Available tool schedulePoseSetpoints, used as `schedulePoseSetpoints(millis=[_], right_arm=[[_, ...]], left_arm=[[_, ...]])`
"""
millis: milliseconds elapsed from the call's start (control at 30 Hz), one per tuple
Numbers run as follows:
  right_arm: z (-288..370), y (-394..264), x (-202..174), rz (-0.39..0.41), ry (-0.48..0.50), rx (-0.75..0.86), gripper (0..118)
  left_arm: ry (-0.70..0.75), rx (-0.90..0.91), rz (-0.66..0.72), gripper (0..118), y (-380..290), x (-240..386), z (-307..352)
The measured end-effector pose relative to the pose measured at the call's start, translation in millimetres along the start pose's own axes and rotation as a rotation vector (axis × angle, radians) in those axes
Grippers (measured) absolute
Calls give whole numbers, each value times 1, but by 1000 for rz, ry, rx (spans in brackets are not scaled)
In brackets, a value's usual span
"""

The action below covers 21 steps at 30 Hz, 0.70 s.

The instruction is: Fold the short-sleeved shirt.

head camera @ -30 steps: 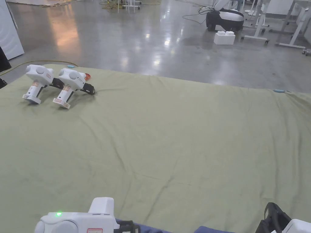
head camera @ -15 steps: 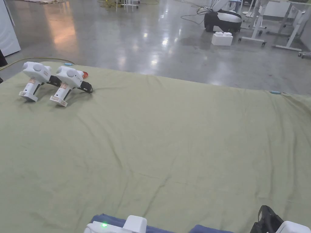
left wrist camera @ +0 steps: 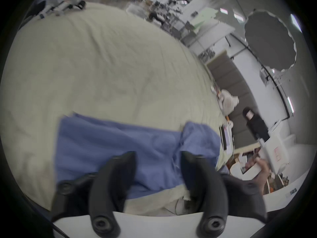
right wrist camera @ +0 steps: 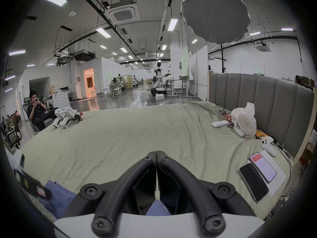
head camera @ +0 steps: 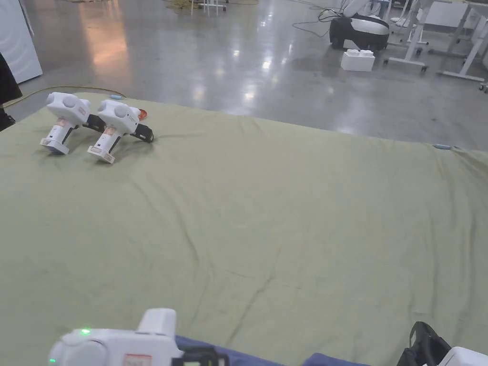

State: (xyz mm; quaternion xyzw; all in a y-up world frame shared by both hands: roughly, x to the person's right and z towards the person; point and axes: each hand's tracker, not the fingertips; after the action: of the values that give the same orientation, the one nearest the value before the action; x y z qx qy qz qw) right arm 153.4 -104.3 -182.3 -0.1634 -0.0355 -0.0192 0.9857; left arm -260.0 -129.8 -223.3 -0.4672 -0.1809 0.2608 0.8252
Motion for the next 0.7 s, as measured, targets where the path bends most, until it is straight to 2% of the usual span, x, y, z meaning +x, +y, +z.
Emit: schedulePoseSetpoints(millis=[33, 67, 133, 267, 500, 600, 700], right_arm=[[0, 1, -1, 1, 2, 3, 0], [-1, 2, -2, 1, 4, 6, 0], [-2, 4, -3, 0, 10, 12, 0], [-4, 8, -7, -2, 19, 27, 0], [-5, 12, -9, 9, 26, 33, 0], [-5, 12, -9, 4, 26, 28, 0], [-5, 11, -8, -17, 26, 15, 0]], left_arm=[[13, 34, 0, 82, 6, -10, 11], [21, 70, 8, 92, 12, -24, 21], [7, 82, 42, 102, 22, -51, 34], [-111, 22, 168, 102, 27, -108, 35], [-162, -148, 202, 100, 8, -153, 0], [-268, -72, 234, 100, 3, -166, -5], [-328, -59, 328, 100, 1, -177, -13]])
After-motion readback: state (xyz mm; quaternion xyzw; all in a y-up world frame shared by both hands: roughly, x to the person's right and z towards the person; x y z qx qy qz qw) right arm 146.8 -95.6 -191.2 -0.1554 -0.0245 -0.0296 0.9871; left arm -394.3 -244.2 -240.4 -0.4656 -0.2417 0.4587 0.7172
